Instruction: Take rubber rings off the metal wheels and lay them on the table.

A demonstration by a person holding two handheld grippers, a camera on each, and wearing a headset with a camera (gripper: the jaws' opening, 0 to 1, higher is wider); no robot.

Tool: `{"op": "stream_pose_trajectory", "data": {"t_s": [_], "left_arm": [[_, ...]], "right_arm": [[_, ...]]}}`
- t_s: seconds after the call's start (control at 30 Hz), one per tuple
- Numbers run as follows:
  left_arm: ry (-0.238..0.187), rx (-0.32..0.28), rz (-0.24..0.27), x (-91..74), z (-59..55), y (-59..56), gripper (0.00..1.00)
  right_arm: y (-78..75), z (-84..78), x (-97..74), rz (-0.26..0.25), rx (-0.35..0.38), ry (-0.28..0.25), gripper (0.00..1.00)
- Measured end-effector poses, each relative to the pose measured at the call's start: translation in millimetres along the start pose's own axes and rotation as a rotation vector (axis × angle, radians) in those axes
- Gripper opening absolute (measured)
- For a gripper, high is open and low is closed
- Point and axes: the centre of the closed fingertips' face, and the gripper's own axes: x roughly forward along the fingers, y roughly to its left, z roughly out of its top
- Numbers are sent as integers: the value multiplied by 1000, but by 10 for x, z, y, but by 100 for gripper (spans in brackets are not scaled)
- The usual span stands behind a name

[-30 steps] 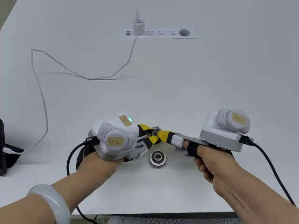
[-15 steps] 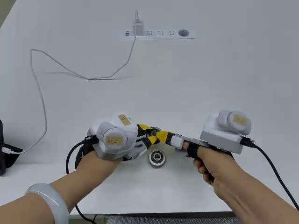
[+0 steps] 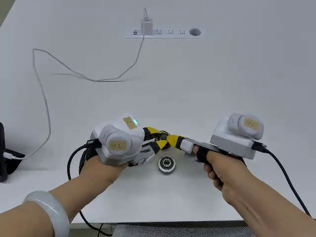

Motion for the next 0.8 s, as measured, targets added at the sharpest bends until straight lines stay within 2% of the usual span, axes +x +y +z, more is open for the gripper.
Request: {"op": "stream_pose_trajectory", "data": {"t_s": [0.07,0.4,0.8], "left_arm": [[-9,-5,-4,-14,6,-1,15],[6,-14,8,-84,-77,12,22],[21,-40,23,-137,-176,21,35]], "right_arm": [[6,-3,-2,0,1,1,2],[38,-2,-2,5,2,1,2],[190,39,-18,39,7,-10,2]]}}
